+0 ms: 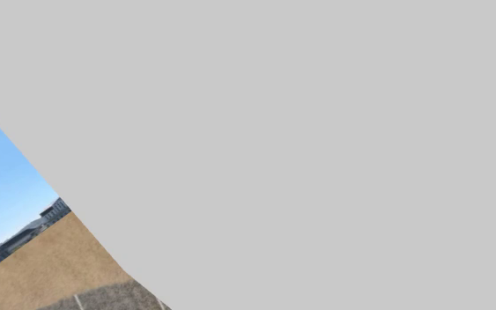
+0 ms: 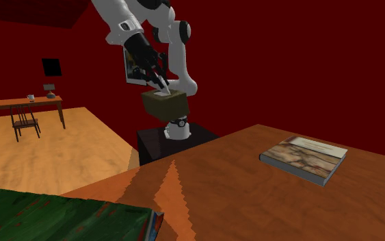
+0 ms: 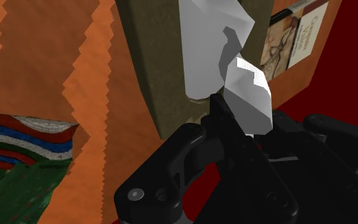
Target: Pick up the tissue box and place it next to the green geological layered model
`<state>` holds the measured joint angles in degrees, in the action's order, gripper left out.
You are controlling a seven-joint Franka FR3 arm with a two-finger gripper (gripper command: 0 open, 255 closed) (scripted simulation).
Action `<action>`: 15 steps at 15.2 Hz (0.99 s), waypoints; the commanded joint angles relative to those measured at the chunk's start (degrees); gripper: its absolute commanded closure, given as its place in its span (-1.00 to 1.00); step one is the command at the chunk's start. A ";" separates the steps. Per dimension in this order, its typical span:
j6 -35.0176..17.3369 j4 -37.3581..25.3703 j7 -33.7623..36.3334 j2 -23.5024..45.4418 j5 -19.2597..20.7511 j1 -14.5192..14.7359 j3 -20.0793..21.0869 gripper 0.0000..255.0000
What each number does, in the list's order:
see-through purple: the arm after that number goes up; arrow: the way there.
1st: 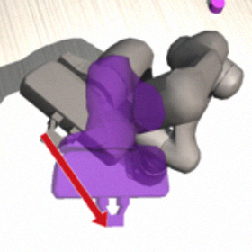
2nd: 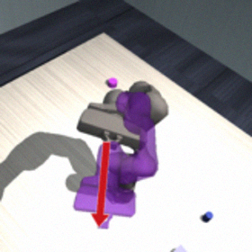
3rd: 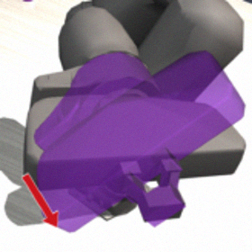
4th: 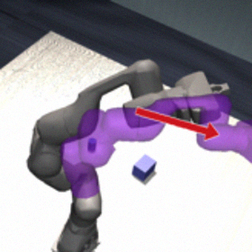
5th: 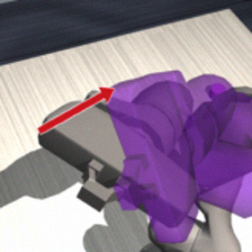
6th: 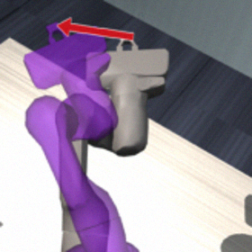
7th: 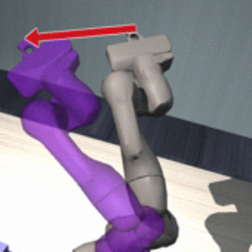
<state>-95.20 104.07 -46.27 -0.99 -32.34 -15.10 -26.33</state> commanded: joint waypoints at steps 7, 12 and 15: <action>-5.11 5.47 -3.01 0.46 -0.69 0.15 0.16 1.00; -8.01 8.21 -5.01 1.32 -1.49 0.21 0.21 1.00; -9.70 9.69 -6.27 1.98 -2.09 0.23 0.24 1.00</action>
<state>-104.32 113.11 -52.08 0.94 -34.31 -14.84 -26.07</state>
